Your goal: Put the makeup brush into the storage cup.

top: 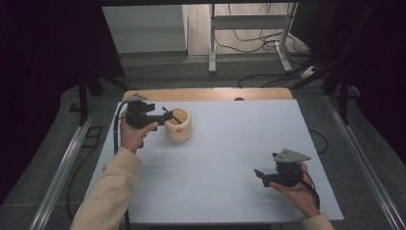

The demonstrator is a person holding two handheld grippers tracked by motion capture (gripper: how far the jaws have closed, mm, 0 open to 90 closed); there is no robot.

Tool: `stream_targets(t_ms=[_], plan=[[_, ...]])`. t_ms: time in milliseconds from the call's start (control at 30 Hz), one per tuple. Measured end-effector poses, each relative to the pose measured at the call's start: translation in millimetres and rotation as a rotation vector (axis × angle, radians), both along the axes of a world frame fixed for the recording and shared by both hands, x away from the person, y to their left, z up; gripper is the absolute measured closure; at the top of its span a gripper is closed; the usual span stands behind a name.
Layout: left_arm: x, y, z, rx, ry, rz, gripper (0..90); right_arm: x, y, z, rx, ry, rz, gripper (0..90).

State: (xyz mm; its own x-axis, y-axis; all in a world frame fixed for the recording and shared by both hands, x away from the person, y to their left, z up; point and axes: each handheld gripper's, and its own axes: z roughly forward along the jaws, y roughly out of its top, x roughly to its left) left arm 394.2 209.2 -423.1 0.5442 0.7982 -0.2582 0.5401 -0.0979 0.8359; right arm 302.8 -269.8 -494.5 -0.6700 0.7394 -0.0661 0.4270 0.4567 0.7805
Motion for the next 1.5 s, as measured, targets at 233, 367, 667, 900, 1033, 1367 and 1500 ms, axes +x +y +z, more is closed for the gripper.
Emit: stream_targets(t_ms=[233,367,667,900,1033,1367,1500], plan=[[-19.0,0.9,8.6,0.034,-0.025,-0.033,6.3,0.3,0.5,-0.5,0.0,0.002,-0.001,7.8],[-25.8,-0.4,12.6,0.05,-0.035,-0.049,6.7,0.3,0.8,-0.7,-0.004,0.002,-0.001,7.8],[-38.2,1.4,7.5,0.056,-0.027,-0.06,7.1,0.3,0.6,-0.7,-0.003,0.005,-0.001,7.8],[-47.9,7.4,-4.1,0.058,-0.018,-0.057,7.5,0.6,-0.4,-0.7,-0.002,0.002,-0.002,7.8],[-56.7,10.3,-14.2,0.072,-0.021,-0.055,7.7,0.5,0.2,-0.8,-0.006,0.003,0.0,7.8],[-81.3,15.7,-37.2,0.114,-0.005,-0.048,7.8,0.5,0.3,-1.1,-0.006,0.001,-0.004,7.8],[-90.1,18.2,-49.4,0.149,0.007,-0.039,7.8,0.3,0.7,-1.3,-0.005,0.002,-0.004,7.8]])
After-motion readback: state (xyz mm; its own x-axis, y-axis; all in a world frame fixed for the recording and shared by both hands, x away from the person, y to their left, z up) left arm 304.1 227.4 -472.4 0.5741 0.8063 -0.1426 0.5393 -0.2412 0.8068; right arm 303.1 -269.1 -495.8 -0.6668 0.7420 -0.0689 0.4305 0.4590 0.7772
